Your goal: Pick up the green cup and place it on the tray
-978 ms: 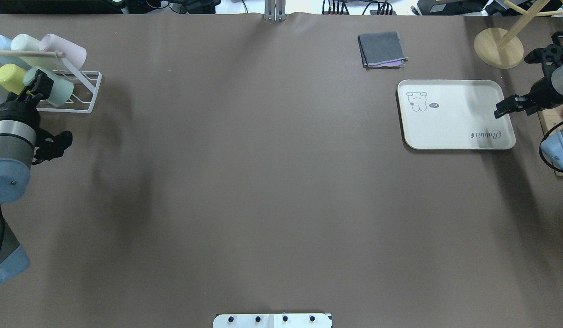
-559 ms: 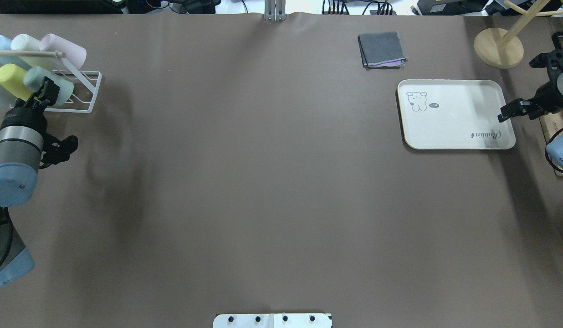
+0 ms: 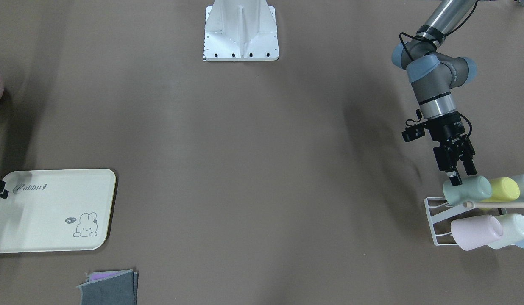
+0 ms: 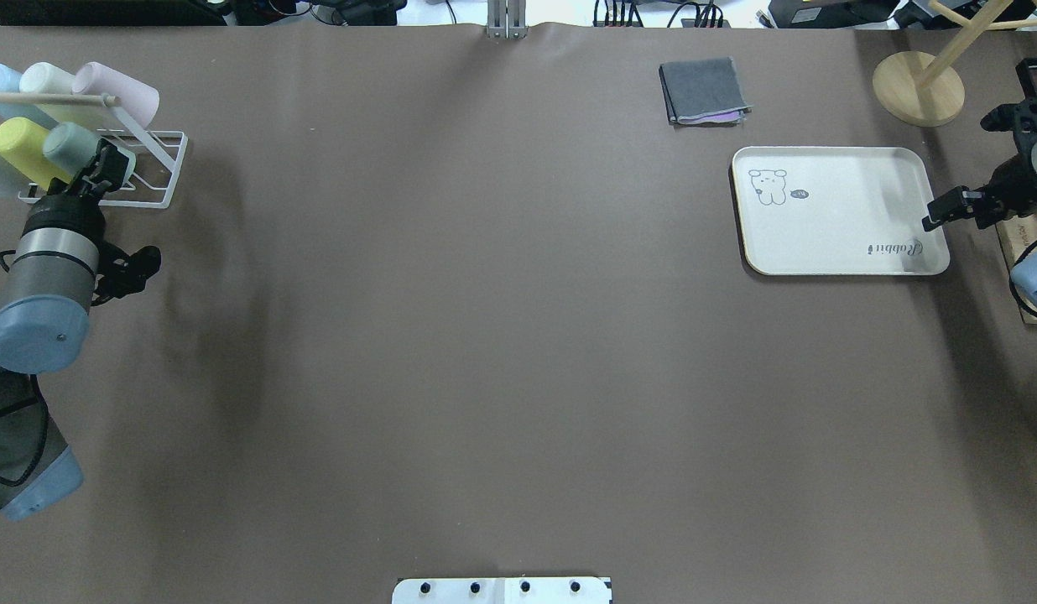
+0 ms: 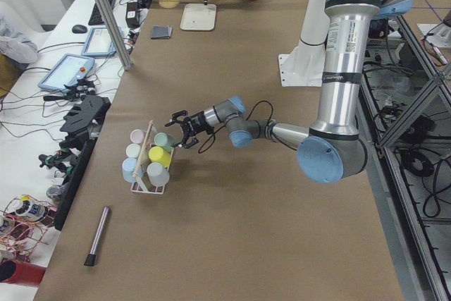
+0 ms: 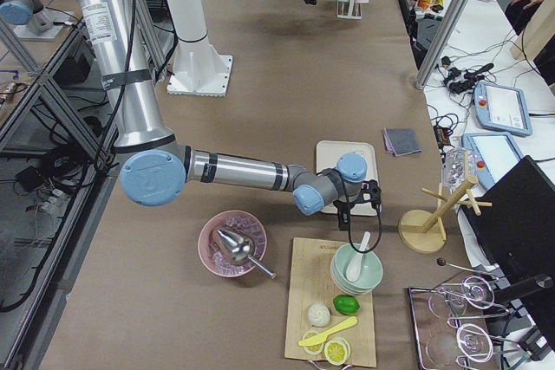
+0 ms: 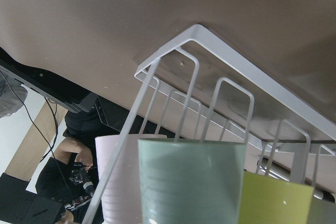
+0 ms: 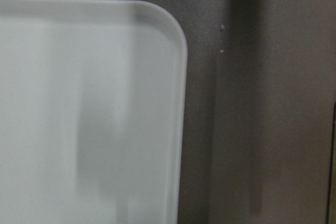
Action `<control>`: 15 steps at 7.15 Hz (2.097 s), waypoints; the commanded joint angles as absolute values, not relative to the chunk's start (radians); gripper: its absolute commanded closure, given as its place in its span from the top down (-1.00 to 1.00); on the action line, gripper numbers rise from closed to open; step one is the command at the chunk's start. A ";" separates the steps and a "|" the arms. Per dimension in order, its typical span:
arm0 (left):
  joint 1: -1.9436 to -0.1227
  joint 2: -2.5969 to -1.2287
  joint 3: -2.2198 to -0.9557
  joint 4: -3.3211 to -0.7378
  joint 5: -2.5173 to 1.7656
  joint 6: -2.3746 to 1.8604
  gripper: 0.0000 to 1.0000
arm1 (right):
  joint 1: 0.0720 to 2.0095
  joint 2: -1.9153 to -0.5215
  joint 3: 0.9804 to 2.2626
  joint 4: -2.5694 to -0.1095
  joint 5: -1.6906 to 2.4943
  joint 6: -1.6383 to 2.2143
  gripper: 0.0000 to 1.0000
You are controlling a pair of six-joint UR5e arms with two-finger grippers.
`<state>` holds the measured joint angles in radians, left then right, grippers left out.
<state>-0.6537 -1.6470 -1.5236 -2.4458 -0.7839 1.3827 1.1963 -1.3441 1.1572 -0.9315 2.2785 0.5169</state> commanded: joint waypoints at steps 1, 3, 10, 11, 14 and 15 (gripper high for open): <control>-0.653 -1.652 -1.506 -2.448 -0.785 1.381 0.95 | 1.197 -1.339 1.146 -0.931 2.283 0.517 0.58; -0.652 -1.655 -1.496 -2.448 -0.785 1.381 0.95 | 1.195 -1.338 1.144 -0.933 2.283 0.517 0.45; -0.653 -1.710 -1.405 -2.479 -0.785 1.381 0.95 | 1.195 -1.302 1.108 -0.933 2.284 0.517 0.08; -0.653 -1.710 -1.372 -2.526 -0.784 1.382 0.95 | 1.195 -1.302 1.108 -0.933 2.284 0.518 -0.09; -0.653 -1.715 -1.351 -2.554 -0.784 1.385 0.95 | 1.195 -1.302 1.108 -0.933 2.284 0.518 -0.16; -0.652 -1.723 -1.353 -2.557 -0.784 1.434 0.95 | 1.195 -1.302 1.106 -0.933 2.284 0.517 -0.16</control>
